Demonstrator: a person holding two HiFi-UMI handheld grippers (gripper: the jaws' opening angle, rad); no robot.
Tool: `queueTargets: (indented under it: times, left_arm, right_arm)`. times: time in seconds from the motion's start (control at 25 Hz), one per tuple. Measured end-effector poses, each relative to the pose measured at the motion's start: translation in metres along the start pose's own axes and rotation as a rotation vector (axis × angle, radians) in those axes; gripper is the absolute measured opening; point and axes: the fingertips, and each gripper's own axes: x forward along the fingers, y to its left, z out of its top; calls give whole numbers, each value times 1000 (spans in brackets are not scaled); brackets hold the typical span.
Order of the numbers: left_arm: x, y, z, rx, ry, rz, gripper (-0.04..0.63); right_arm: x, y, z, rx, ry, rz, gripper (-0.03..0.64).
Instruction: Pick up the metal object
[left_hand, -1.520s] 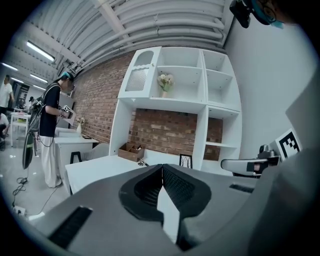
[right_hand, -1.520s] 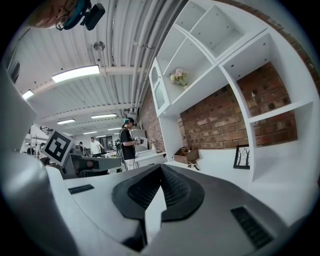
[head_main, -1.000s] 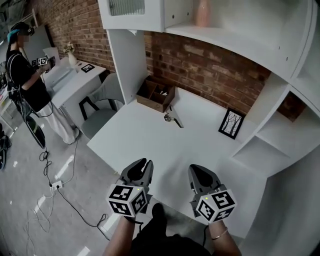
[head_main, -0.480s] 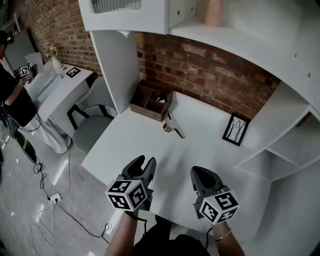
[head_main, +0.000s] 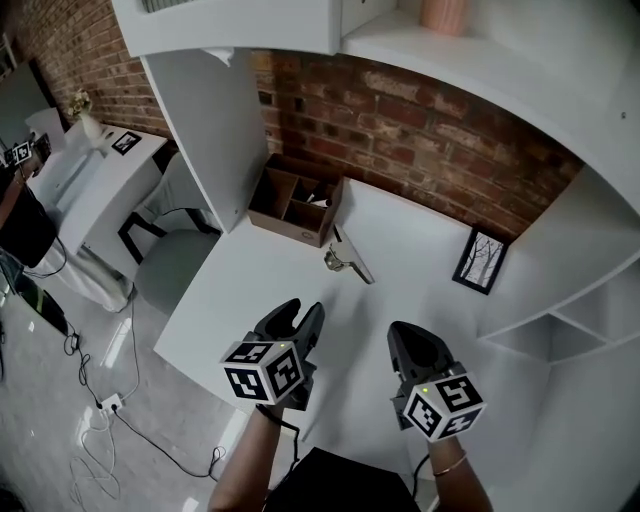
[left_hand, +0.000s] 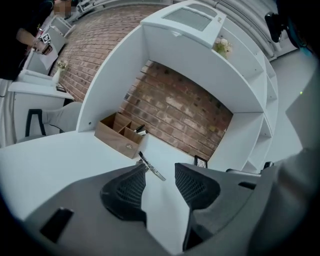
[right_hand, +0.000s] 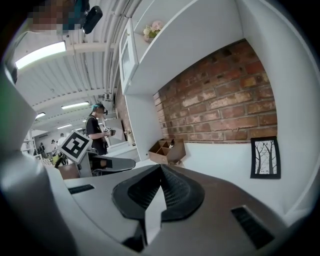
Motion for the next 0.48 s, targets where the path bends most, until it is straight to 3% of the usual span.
queueTargets:
  times: [0.48]
  left_arm:
    - [72,21,-6,-78,54,20,167]
  right_arm:
    - [61,-33,-3,28,38,6,5]
